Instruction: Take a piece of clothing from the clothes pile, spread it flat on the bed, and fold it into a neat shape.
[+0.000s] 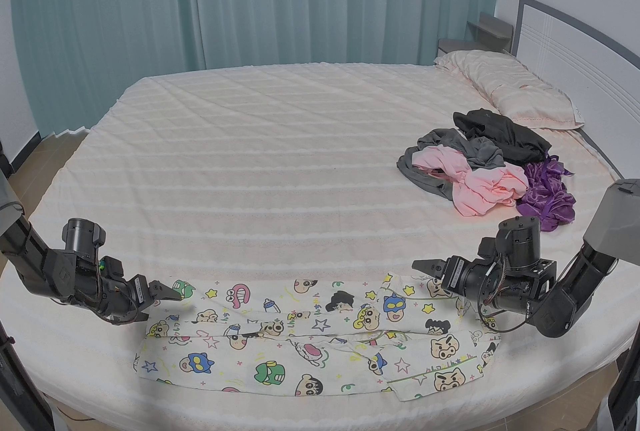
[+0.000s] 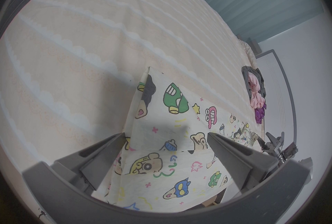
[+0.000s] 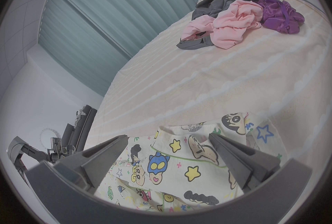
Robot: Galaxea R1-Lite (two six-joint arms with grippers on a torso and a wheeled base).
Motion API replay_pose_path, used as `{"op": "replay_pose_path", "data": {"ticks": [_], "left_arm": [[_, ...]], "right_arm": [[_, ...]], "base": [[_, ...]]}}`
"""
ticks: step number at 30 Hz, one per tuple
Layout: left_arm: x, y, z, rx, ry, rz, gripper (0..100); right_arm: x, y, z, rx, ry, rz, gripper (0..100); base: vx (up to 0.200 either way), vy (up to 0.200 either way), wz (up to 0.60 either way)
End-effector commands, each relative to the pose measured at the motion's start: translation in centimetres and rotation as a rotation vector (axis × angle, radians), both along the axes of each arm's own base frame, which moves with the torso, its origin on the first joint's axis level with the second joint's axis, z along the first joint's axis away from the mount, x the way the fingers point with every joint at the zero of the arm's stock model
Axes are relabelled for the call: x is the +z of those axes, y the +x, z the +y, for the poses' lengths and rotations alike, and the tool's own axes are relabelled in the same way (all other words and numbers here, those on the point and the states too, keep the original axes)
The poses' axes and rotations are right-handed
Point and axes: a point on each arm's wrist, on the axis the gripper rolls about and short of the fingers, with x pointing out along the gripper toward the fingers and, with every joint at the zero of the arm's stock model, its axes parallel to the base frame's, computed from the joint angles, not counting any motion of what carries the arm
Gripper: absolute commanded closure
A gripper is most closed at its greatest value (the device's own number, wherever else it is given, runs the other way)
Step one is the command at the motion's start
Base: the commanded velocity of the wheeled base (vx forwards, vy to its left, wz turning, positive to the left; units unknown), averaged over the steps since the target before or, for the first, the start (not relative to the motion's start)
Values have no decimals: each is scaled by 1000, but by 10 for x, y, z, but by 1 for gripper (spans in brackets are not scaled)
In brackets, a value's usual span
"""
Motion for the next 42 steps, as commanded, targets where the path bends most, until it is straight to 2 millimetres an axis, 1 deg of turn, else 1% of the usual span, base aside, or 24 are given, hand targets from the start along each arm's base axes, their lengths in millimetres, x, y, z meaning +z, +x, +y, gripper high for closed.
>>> {"op": "replay_pose_path", "data": {"ticks": [1, 5, 6, 17, 22, 23, 26, 31, 34, 36, 38, 42], "left_arm": [[-5, 2, 0, 1, -4, 16, 0], [-8, 4, 1, 0, -6, 23, 0], [-8, 4, 1, 0, -6, 23, 100], [-5, 2, 6, 24, 0, 20, 100], [10, -1, 5, 31, 5, -27, 100], [10, -1, 5, 31, 6, -28, 100], [21, 0, 5, 30, 11, -70, 100], [30, 8, 6, 31, 15, -110, 100], [37, 19, 6, 36, 12, -145, 100], [41, 23, 5, 39, 7, -160, 100], [44, 34, 4, 46, -4, -176, 100], [49, 47, 4, 45, -9, -213, 100]], "right_arm": [[-1, 0, 0, 1, 0, 2, 0], [-4, 1, 0, 0, -2, 10, 0], [-4, 1, 0, 0, -3, 11, 0], [-4, 0, 0, 2, -16, 11, 0], [-5, 1, 1, 29, -61, 1, 0], [-5, 2, 1, 29, -61, 1, 0], [-11, 5, 3, 46, -101, 39, 0], [-19, 10, 6, 63, -151, 74, 0], [-27, 18, 9, 64, -183, 90, 0], [-29, 22, 10, 61, -188, 87, 0], [-32, 25, 11, 54, -195, 90, 0], [-32, 27, 12, 52, -195, 87, 0]], "base": [[0, 0, 0], [0, 0, 0], [0, 0, 0], [0, 0, 0], [0, 0, 0], [0, 0, 0], [0, 0, 0], [0, 0, 0], [0, 0, 0], [0, 0, 0], [0, 0, 0], [0, 0, 0]]}}
